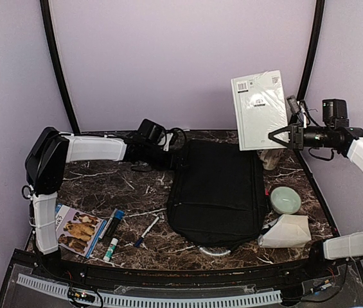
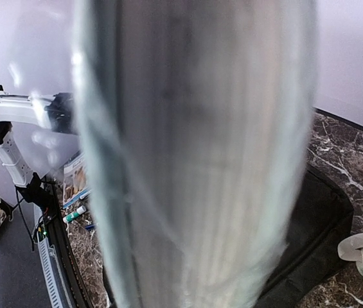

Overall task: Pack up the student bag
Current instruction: Move the student bag to the center of the board.

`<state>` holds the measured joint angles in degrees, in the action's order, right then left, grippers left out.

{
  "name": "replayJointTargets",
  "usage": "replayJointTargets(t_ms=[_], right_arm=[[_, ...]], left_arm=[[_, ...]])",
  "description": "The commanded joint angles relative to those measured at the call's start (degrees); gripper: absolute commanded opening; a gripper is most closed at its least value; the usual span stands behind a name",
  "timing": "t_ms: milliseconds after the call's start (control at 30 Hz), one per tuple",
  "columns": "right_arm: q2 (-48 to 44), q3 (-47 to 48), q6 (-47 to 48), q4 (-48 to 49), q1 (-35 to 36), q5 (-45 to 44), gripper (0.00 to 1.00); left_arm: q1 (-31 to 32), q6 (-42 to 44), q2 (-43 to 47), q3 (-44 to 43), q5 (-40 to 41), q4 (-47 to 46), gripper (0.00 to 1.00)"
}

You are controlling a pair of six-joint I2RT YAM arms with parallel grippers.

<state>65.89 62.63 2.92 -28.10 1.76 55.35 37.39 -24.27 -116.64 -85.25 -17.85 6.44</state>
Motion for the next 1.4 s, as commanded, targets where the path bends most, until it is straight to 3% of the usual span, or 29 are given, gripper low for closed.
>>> replayJointTargets(t_ms=[0,267,467,600,833,933,1100,1133,1200,1267,1367], right_arm=[[-2.5,-0.6,-0.1,8.6,-0.5,2.0,0.0],[-2.6,-1.0,-1.3,9.7,-1.0,2.1,0.0],[-2.6,-1.7,-2.0,10.6,-1.2,2.2,0.0],[-2.7,-1.8,-2.3,11.0,-1.3,2.4,0.0],[-2.9,-2.1,-2.6,11.2,-1.4,2.5,0.0],[-3.0,-2.2,-2.6,11.3,-1.4,2.4,0.0],[-3.1,-2.7,-2.7,11.7,-1.4,2.2,0.0],[-3.0,-2.7,-2.7,11.8,-1.5,2.2,0.0],[-3.0,-2.8,-2.8,11.9,-1.5,2.2,0.0],[-2.9,-2.7,-2.9,11.9,-1.5,2.1,0.0],[-3.0,-2.9,-2.9,12.0,-1.5,2.2,0.0]], left_arm=[[0.5,-0.6,-2.1,-0.2,-5.5,-3.1,0.75],[0.4,0.4,-5.3,-2.6,0.9,1.0,0.6],[0.5,1.4,-3.6,-0.6,1.8,1.1,0.18],[0.4,2.0,-1.2,1.7,3.4,0.7,0.0],[-1.8,1.0,4.8,8.1,9.3,0.7,0.0],[-5.6,-2.3,8.3,12.7,12.3,0.2,0.0],[-7.2,-6.6,12.7,20.3,12.0,-3.5,0.0],[-7.2,-6.9,12.7,20.8,10.8,-3.6,0.05],[-7.1,-6.9,12.8,20.8,9.0,-2.1,0.26],[-6.7,-6.1,14.0,20.0,12.5,2.3,0.39],[-5.0,-2.0,18.3,18.5,19.3,8.8,0.49]])
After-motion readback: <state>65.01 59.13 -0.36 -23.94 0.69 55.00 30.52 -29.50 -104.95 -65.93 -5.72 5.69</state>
